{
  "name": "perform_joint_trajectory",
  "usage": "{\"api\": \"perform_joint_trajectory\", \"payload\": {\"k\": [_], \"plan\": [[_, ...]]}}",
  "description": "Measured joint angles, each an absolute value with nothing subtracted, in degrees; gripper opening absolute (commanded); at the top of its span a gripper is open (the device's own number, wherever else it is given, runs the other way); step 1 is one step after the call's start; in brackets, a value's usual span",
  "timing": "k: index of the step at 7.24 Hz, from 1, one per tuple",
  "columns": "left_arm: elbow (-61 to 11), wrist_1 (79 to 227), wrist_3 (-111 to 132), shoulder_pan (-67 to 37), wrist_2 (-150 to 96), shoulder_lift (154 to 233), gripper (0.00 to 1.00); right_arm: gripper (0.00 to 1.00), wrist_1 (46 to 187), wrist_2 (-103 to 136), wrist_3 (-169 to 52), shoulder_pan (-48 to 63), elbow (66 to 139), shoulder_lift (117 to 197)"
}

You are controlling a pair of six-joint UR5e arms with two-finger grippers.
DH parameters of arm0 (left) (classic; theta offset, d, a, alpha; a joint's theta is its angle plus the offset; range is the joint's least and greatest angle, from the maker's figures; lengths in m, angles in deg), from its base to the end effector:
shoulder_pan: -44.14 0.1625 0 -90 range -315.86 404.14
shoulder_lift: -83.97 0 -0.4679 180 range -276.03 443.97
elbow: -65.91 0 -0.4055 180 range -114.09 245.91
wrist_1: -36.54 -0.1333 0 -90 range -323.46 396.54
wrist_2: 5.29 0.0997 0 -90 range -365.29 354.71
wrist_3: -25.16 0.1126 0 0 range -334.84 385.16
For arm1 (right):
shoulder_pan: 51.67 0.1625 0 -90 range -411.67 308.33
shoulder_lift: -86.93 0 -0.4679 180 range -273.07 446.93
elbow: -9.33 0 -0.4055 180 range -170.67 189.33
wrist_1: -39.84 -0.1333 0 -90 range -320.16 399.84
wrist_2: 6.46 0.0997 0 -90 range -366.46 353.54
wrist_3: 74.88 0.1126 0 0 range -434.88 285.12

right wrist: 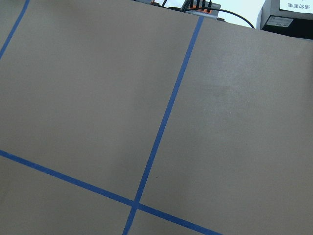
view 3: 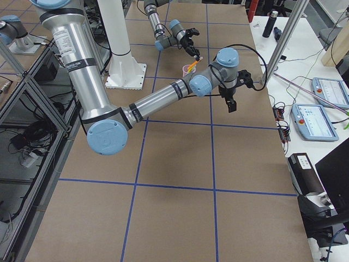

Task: Collect pens into pen holder
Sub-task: 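Open the left gripper and withdraw it away from the cup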

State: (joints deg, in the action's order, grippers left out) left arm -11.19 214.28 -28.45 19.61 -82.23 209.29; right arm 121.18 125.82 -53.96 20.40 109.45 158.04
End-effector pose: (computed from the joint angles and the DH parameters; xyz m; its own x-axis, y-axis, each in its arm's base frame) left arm 0.5836 -0.4408 0.2582 0.1020 0.5887 -0.8019 0.6669 0.5576 0.4942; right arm -0.1410 -0.6228 0.4136 0.6263 -0.3092 0.7156 0.0215 0.9245 0.3807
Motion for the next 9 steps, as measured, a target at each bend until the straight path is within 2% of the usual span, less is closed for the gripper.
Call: {"api": "perform_joint_trajectory", "payload": {"k": [1, 2, 3, 7, 9], "plan": [[-10.95, 215.07, -28.47, 19.65, -82.21, 209.25, 0.75, 1.00, 121.16, 125.82, -53.96, 20.40, 109.44, 158.04], [-10.87, 215.45, -28.51, 19.68, -82.20, 209.23, 0.91, 1.00, 121.15, 125.82, -53.96, 20.40, 109.44, 158.03], [-10.84, 215.59, -28.53, 19.70, -82.19, 209.22, 0.99, 1.00, 121.14, 125.82, -53.96, 20.40, 109.44, 158.04], [-11.82, 213.96, -28.27, 18.64, -83.98, 208.94, 0.99, 1.00, 121.41, 125.82, -53.98, 20.94, 109.33, 158.05], [-16.05, 205.73, -28.13, 14.91, -91.52, 205.66, 0.99, 1.00, 121.66, 126.55, -54.12, 22.57, 108.38, 158.16]]}}
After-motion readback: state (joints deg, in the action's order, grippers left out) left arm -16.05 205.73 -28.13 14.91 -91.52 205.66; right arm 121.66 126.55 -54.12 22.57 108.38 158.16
